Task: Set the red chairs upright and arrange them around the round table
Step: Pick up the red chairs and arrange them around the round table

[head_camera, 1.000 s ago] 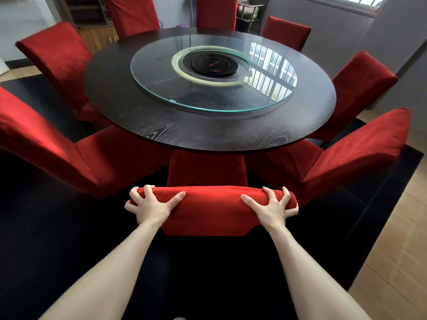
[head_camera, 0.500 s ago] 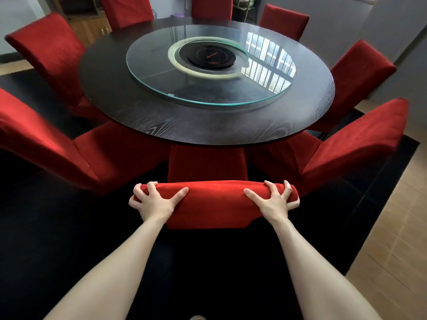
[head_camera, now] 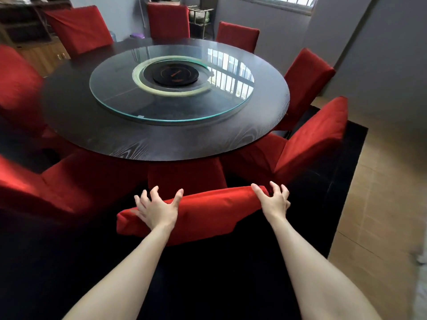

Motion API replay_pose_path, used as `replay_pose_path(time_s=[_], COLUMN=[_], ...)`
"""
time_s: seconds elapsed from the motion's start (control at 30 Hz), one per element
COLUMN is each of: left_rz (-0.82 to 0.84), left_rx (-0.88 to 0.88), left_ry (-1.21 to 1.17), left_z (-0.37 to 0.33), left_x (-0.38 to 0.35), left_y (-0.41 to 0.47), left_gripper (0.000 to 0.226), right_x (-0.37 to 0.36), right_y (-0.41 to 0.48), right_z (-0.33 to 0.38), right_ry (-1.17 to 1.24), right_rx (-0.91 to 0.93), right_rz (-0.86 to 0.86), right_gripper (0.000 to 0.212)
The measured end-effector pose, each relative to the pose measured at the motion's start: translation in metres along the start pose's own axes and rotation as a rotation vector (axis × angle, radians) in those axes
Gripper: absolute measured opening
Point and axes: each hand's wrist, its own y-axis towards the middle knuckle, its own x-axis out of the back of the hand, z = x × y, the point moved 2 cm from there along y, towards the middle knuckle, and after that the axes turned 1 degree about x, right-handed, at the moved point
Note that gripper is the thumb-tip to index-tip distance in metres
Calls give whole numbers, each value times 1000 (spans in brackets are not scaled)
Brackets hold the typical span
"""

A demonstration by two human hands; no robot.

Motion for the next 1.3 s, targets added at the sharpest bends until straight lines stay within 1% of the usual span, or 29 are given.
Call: replay_pose_path(time_s=[0.2, 0.37, 0.5, 0.7, 0.83, 0.93, 1.07, 1.3], left_rz=[90, 142, 177, 228, 238, 215, 168, 116], left_rx=[-125, -244, -286, -323, -303, -285, -282, -266], left_ry=[-112, -212, -312, -433, -481, -502, -506, -497], left_z=[-77, -162, -225, -326, -394, -422, -455, -516], left_x=[-27, -61, -96, -174, -235, -266, -298, -353], left_y=[-15, -39, -61, -117, -161, -179, -193, -190], left_gripper=[74, 72, 70, 69, 68, 67, 65, 63], right_x=[50, 115, 166, 253, 318, 348, 375, 397], right_y=[22, 58, 95, 164, 226, 262, 308, 390], right_z=[18, 26, 30, 20, 11, 4, -3, 0], right_ry=[68, 122, 165, 208, 200, 204, 228, 268], right_rx=[61, 98, 141, 179, 209, 236, 248, 273], right_rz=[-93, -177, -231, -270, -254, -230, -187, -118], right_gripper=[71, 70, 69, 68, 67, 65, 64, 65])
